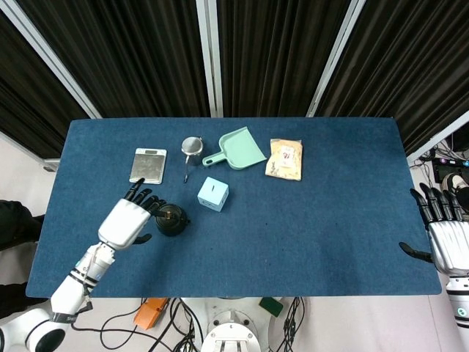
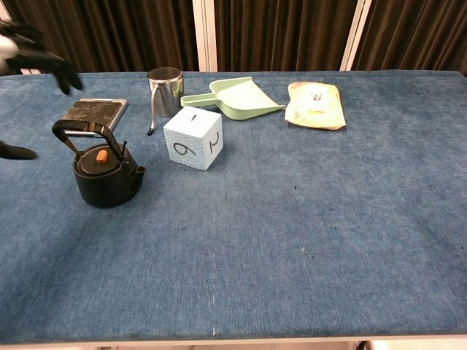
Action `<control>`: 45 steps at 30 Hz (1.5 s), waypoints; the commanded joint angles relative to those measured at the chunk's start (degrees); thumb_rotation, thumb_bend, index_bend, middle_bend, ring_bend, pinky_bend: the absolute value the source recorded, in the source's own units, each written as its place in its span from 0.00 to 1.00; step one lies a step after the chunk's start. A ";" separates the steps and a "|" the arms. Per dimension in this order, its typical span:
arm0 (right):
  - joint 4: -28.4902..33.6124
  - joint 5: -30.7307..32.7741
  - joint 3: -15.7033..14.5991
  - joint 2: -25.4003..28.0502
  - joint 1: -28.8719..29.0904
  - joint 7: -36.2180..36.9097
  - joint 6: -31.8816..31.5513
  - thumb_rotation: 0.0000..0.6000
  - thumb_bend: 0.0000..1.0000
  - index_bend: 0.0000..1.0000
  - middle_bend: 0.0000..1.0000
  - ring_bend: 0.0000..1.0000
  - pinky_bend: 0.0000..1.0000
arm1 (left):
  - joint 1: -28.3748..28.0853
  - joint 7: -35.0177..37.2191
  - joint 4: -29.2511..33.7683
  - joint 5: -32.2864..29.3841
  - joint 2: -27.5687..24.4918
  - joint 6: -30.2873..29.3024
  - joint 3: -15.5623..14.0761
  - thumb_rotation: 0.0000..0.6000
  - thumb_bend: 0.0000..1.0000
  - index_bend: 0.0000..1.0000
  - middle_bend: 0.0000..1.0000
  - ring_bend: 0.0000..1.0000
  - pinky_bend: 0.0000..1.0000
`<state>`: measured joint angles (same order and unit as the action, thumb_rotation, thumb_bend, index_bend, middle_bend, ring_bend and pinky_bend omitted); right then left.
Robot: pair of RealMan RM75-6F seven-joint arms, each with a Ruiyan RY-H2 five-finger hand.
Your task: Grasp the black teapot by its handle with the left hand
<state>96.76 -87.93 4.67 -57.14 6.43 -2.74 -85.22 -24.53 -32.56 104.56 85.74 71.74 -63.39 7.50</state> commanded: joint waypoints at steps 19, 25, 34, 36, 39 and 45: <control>-2.13 1.31 -0.04 -0.76 0.27 1.94 1.47 1.00 0.08 0.00 0.02 0.00 0.00 | -6.96 -17.64 0.55 -17.77 9.14 0.51 0.40 0.99 0.08 0.41 0.47 0.33 0.00; -2.68 1.57 -0.04 -1.03 0.41 2.39 1.84 1.00 0.08 0.00 0.02 0.00 0.00 | -7.93 -19.83 0.02 -19.86 9.75 -0.81 -0.30 0.96 0.08 0.45 0.51 0.37 0.00; -3.04 1.80 -0.08 -1.26 0.50 2.66 2.18 1.00 0.08 0.00 0.02 0.00 0.00 | -8.83 -19.39 -0.58 -21.33 10.10 -1.31 -1.56 0.94 0.08 0.50 0.55 0.40 0.00; -3.08 1.79 -0.12 -1.31 0.53 2.62 2.27 1.00 0.08 0.00 0.02 0.00 0.00 | -9.01 -19.29 -0.78 -21.43 10.30 -1.56 -1.82 0.94 0.08 0.51 0.56 0.41 0.00; -3.15 1.90 -0.14 -1.37 0.54 2.71 2.38 1.00 0.08 0.00 0.02 0.00 0.00 | -9.14 -18.74 -0.90 -21.41 10.49 -1.87 -2.20 0.94 0.08 0.54 0.59 0.44 0.00; -3.21 2.00 -0.16 -1.46 0.57 2.85 2.50 1.00 0.08 0.00 0.02 0.00 0.00 | -9.59 -17.63 -1.46 -21.44 10.98 -1.72 -2.99 0.93 0.08 0.56 0.61 0.47 0.00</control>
<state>93.56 -85.94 4.51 -58.61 7.00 0.12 -82.73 -34.06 -50.33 103.17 64.35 82.63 -65.17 4.59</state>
